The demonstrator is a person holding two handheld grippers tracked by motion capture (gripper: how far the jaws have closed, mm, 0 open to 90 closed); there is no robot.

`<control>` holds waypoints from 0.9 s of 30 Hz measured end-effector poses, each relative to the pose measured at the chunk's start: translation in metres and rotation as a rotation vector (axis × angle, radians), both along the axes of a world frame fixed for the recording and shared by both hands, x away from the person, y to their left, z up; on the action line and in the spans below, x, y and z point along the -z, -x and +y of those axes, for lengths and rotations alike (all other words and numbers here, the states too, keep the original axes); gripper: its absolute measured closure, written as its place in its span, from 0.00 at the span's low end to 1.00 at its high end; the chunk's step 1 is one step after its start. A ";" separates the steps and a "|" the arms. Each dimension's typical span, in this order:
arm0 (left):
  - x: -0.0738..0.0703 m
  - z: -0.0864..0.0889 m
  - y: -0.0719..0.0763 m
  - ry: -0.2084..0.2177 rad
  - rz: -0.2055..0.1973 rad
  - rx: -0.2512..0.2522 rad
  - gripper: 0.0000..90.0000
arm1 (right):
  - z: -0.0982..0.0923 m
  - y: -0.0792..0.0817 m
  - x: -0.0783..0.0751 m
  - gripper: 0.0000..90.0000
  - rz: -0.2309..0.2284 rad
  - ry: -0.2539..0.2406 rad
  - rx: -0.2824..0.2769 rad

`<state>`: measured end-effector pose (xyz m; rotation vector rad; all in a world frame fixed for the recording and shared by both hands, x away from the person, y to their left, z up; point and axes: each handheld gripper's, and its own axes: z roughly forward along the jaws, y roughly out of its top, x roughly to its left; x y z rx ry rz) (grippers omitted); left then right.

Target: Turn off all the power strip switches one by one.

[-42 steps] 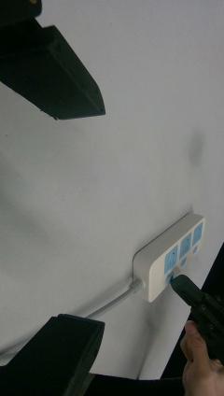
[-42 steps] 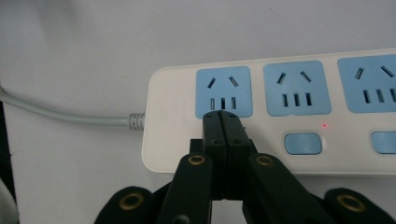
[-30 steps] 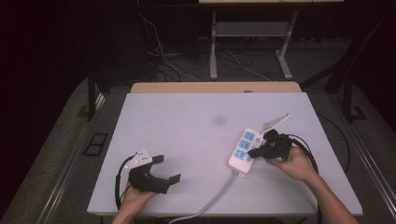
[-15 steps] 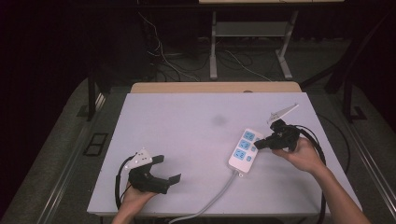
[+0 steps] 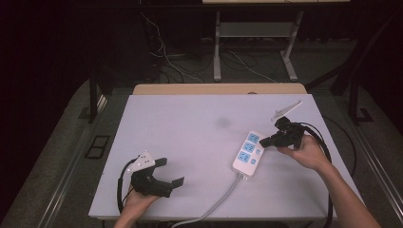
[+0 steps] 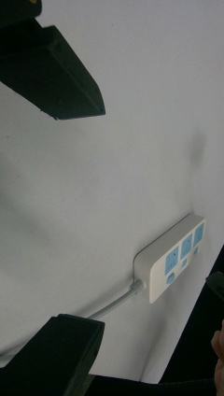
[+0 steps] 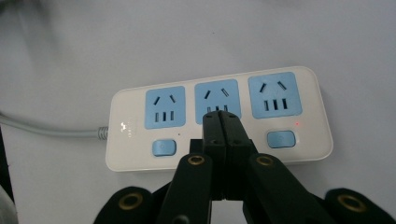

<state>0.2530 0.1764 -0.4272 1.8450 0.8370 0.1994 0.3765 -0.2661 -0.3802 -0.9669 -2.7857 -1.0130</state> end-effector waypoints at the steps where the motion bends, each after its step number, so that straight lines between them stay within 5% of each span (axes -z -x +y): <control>1: 0.000 0.000 0.000 -0.001 0.000 0.000 0.00 | 0.000 -0.001 0.002 1.00 -0.001 0.002 -0.004; 17: 0.000 0.001 0.000 -0.001 -0.002 -0.002 0.00 | 0.009 -0.011 0.023 1.00 0.048 0.033 -0.017; 27: 0.000 0.001 0.000 -0.001 -0.003 -0.002 0.00 | 0.012 -0.010 0.032 1.00 0.061 0.009 -0.030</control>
